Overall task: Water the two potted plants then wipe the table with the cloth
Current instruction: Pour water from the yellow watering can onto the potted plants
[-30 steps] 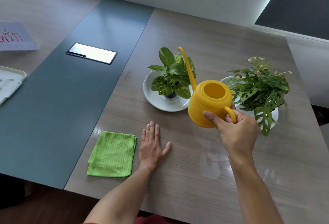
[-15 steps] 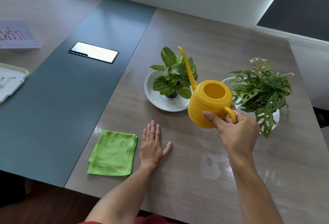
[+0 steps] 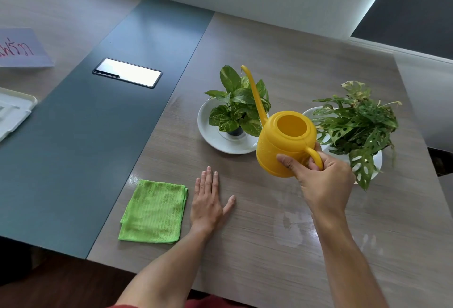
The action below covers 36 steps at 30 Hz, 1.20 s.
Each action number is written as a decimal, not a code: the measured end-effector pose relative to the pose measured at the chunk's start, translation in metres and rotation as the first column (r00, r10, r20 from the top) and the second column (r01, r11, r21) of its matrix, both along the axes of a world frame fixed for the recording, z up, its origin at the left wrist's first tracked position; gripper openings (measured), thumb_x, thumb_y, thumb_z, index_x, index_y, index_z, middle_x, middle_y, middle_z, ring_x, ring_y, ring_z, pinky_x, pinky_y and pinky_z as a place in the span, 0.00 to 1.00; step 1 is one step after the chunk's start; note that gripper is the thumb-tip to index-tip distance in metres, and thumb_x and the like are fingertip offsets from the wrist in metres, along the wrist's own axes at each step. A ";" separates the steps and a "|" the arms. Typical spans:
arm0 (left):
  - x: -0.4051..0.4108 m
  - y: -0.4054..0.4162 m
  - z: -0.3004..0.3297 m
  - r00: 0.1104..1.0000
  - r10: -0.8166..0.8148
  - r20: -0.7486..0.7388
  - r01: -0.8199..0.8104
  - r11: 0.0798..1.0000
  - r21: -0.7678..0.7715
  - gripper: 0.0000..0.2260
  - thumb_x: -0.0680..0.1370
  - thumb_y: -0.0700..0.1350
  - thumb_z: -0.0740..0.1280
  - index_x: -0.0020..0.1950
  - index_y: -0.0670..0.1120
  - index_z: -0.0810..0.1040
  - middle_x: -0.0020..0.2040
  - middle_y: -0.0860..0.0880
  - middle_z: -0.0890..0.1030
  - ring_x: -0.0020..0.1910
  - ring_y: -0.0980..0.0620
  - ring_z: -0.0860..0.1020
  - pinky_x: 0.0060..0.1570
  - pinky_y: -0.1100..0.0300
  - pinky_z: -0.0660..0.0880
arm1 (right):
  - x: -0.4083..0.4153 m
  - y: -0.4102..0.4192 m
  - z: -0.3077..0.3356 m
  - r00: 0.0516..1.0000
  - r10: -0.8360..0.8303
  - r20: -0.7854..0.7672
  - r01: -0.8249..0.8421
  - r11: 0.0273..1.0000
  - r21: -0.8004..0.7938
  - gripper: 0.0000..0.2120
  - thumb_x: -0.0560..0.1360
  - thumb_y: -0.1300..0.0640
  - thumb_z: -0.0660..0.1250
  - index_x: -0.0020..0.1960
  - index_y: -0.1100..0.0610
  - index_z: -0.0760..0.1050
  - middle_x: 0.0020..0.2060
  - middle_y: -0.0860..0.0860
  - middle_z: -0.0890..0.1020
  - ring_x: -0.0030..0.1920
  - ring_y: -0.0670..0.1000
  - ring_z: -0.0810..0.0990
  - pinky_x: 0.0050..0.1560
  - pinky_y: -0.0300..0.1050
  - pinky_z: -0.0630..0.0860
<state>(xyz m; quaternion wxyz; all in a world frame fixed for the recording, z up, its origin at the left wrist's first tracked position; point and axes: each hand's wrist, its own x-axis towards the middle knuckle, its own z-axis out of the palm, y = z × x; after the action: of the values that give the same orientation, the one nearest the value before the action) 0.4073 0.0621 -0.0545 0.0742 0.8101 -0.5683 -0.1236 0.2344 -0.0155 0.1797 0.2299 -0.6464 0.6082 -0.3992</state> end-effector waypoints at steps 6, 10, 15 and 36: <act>0.000 0.000 0.000 1.000 0.002 -0.016 -0.002 1.000 -0.005 0.40 0.79 0.67 0.49 0.82 0.42 0.48 0.82 0.42 0.43 0.81 0.45 0.42 0.80 0.50 0.40 | -0.001 0.002 0.002 1.000 0.010 -0.007 -0.009 1.000 0.020 0.34 0.57 0.35 0.76 0.27 0.64 0.67 0.25 0.61 0.77 0.33 0.58 0.81 0.34 0.53 0.80; 0.000 0.000 -0.001 1.000 0.000 -0.018 0.000 1.000 -0.002 0.40 0.79 0.67 0.49 0.82 0.42 0.47 0.82 0.42 0.42 0.81 0.45 0.42 0.80 0.50 0.41 | 0.000 0.004 0.003 1.000 -0.002 -0.029 0.002 1.000 0.010 0.31 0.57 0.36 0.77 0.28 0.64 0.71 0.33 0.58 0.84 0.35 0.61 0.82 0.33 0.53 0.80; 0.000 0.000 0.001 1.000 -0.001 -0.014 0.001 1.000 -0.005 0.40 0.79 0.67 0.50 0.82 0.42 0.46 0.82 0.42 0.42 0.81 0.45 0.41 0.79 0.51 0.37 | 0.001 0.007 0.003 0.999 -0.004 -0.035 0.005 0.999 0.031 0.32 0.57 0.35 0.76 0.28 0.64 0.70 0.31 0.50 0.83 0.28 0.47 0.76 0.28 0.35 0.73; 0.000 0.000 0.004 1.000 -0.005 -0.012 0.005 1.000 0.006 0.40 0.78 0.67 0.47 0.82 0.42 0.47 0.82 0.42 0.42 0.81 0.44 0.42 0.79 0.51 0.38 | -0.001 0.017 0.001 1.000 -0.002 0.023 0.001 1.000 0.030 0.28 0.56 0.33 0.75 0.25 0.54 0.67 0.30 0.53 0.83 0.27 0.49 0.75 0.27 0.37 0.72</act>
<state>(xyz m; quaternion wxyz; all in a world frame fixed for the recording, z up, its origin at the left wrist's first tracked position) 0.4070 0.0619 -0.0503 0.0748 0.8081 -0.5695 -0.1306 0.2329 0.0019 0.1808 0.2461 -0.6377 0.6119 -0.3978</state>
